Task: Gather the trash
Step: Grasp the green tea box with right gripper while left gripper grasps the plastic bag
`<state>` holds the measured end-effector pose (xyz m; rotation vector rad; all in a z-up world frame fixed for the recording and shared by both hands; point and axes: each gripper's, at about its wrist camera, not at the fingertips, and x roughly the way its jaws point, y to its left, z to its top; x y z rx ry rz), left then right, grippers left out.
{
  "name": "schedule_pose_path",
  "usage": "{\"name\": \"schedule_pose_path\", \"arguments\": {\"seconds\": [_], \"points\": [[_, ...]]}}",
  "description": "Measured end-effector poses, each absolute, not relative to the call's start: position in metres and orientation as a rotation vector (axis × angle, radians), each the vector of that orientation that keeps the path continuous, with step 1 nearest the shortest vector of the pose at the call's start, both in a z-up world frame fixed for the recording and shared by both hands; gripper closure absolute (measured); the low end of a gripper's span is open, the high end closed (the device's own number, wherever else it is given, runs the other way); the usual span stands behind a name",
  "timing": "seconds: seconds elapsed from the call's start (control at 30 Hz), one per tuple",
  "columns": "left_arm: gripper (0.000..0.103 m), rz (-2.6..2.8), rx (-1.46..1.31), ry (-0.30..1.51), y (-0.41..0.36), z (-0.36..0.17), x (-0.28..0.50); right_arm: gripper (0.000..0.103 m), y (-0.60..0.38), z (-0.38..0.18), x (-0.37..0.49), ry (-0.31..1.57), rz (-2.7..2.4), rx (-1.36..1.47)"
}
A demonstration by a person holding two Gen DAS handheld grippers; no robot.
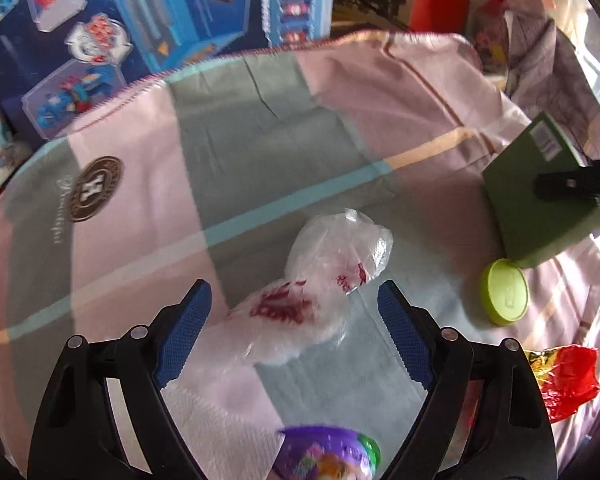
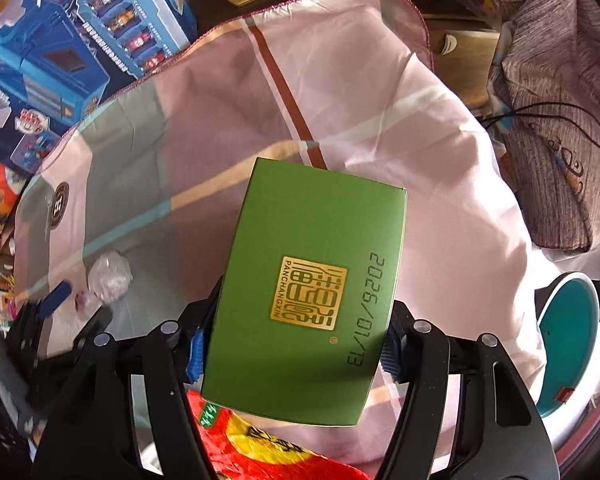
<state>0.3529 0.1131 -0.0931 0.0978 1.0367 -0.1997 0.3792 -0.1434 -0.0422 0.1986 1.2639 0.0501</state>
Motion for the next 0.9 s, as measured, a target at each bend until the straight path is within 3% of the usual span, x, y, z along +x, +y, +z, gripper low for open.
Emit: {"name": "schedule_pose_path", "arguments": {"seconds": [0.07,0.1,0.13,0.17,0.2,0.23,0.53,0.9], "points": [[0.017,-0.220,0.100,1.059,0.109,-0.101,0.356,0.041,-0.148,-0.043,0.375,1.267,0.059,0.202],[0.025,-0.228,0.102,1.063,0.106,-0.104,0.355,0.041,-0.150,-0.043,0.373,1.268,0.063,0.204],[0.035,-0.232,0.110,1.060,0.103,-0.105,0.354,0.041,-0.151,-0.043,0.372,1.267,0.064,0.203],[0.059,-0.242,0.124,1.069,0.098,-0.107,0.352,0.041,-0.153,-0.043,0.370,1.263,0.066,0.199],[0.069,-0.243,0.131,1.070,0.096,-0.107,0.351,0.041,-0.154,-0.043,0.368,1.259,0.067,0.193],[0.072,-0.242,0.139,1.064,0.093,-0.106,0.348,0.041,-0.155,-0.042,0.365,1.251,0.069,0.188],[0.074,-0.240,0.050,1.034,0.079,-0.069,0.315,0.041,-0.175,-0.010,0.334,1.176,0.119,0.222],[0.074,-0.377,0.015,0.993,0.004,-0.017,0.253,0.041,-0.258,0.021,0.265,1.093,0.087,0.314]]}}
